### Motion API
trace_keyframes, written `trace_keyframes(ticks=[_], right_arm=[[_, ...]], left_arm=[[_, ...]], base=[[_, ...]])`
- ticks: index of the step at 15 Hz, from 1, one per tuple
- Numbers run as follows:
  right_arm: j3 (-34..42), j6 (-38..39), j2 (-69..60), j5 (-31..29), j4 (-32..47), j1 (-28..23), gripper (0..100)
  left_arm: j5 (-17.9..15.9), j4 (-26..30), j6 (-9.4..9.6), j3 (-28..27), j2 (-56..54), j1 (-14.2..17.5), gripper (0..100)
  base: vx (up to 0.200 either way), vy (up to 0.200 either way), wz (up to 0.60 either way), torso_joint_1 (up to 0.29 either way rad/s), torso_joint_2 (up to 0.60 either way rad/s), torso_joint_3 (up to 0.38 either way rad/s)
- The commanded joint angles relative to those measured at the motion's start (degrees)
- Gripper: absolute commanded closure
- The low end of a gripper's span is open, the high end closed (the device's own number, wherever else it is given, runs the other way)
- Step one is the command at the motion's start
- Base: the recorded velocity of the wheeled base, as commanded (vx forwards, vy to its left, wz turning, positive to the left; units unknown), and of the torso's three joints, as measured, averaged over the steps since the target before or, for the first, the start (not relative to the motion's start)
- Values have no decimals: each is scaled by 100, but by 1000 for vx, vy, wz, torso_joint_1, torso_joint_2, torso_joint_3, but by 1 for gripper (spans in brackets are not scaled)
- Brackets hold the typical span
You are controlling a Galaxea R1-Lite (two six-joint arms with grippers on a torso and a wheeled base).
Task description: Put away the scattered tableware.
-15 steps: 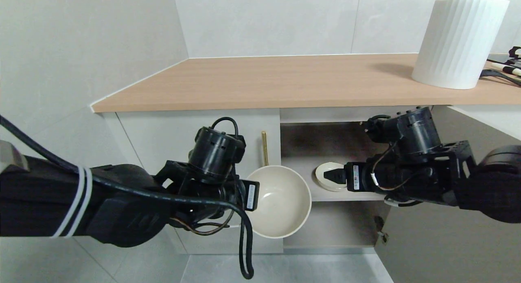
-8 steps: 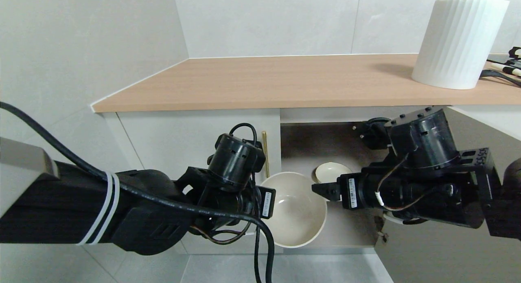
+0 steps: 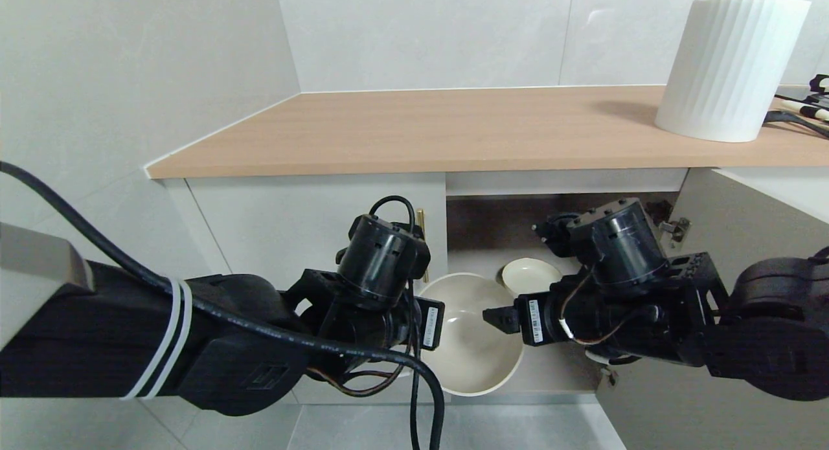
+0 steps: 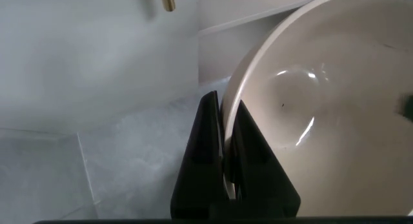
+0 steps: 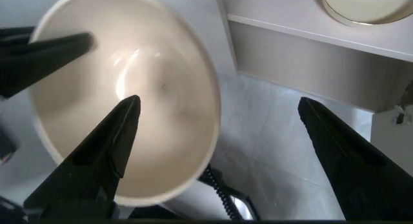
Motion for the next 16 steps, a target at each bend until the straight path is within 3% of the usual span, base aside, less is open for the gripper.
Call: trace_keyframes(ticks=[1, 13, 14, 16], right_arm=[[-3, 12, 182, -1, -39, 9, 100], [32, 12, 147, -71, -56, 123, 100], [32, 12, 147, -71, -56, 123, 100], [24, -5, 147, -133, -48, 123, 100]], left_arm=[[4, 0, -4, 2, -19, -12, 100], [109, 0, -4, 19, 69, -12, 100], [144, 0, -4, 19, 78, -12, 0], [153, -8, -13, 11, 60, -12, 0]], base=[[0, 0, 0, 0, 0, 0], [0, 0, 0, 0, 0, 0], [0, 0, 0, 0, 0, 0], [0, 0, 0, 0, 0, 0]])
